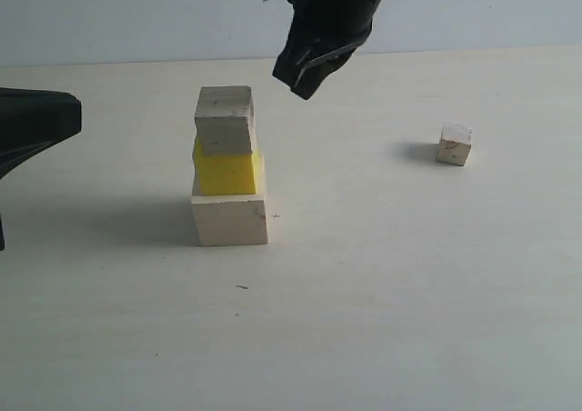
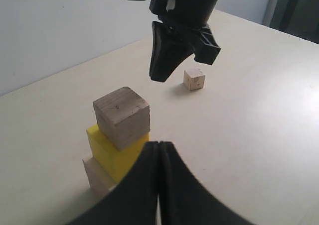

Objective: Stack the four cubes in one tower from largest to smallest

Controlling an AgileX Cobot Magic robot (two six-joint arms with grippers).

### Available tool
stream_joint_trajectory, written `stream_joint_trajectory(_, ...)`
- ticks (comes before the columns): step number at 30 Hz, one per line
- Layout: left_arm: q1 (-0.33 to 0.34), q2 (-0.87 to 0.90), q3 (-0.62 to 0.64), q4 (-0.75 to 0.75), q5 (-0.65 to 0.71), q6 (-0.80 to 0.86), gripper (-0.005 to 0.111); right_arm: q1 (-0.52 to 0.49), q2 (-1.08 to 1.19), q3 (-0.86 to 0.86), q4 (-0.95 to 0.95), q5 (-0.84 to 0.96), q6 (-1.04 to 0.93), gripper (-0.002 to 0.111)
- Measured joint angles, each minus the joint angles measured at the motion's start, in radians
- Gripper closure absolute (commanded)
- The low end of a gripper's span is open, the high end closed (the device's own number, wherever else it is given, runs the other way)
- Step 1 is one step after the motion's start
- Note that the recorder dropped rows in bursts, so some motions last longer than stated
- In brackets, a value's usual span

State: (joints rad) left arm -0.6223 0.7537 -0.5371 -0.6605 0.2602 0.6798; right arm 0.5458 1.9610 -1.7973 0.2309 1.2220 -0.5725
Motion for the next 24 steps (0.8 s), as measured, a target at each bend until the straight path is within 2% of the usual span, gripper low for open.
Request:
stream_joint_trajectory(3,0.0,0.0,0.0,0.006,0.0,-0.002,0.107,-0.002,0.002,0.013,0.132,-0.036,-0.044,0.108)
stream_joint_trajectory(24,0.0,0.0,0.0,0.015,0.0,-0.002,0.107,-0.002,0.036,0.013,0.231,0.001,-0.088,0.108)
